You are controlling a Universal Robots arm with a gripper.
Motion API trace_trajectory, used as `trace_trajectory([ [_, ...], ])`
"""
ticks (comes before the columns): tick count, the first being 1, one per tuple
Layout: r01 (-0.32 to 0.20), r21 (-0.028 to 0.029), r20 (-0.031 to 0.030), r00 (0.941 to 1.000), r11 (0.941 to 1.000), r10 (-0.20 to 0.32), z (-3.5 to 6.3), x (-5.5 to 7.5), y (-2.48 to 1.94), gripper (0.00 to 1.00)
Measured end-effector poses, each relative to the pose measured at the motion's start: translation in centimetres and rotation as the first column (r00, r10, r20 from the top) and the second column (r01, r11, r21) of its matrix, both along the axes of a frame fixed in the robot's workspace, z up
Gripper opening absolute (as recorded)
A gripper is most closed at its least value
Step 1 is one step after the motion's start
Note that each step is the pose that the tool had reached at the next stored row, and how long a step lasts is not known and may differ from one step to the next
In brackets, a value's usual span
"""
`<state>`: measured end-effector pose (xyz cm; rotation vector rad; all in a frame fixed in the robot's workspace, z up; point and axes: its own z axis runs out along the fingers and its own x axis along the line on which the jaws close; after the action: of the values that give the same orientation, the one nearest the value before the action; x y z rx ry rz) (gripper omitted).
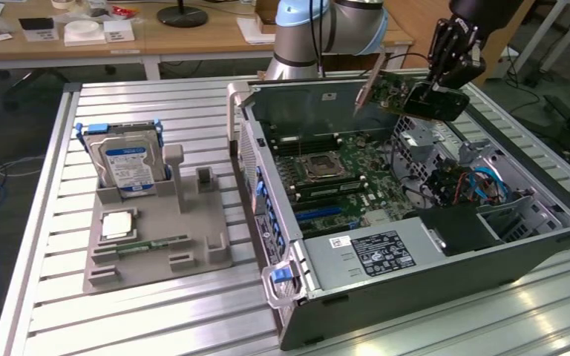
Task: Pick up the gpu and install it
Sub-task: 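Insert the gpu into the slot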
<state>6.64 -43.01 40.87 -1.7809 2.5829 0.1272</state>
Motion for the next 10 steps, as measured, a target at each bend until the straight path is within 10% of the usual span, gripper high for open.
trace_trajectory([
  [5,-0.011,-0.0001,0.0406,0.9991,0.9999,0.011,-0.01,-0.06,0.0,0.27],
  [10,-0.052,-0.0006,0.0644,0.9966,0.9986,0.052,-0.03,-0.06,0.0,0.27],
])
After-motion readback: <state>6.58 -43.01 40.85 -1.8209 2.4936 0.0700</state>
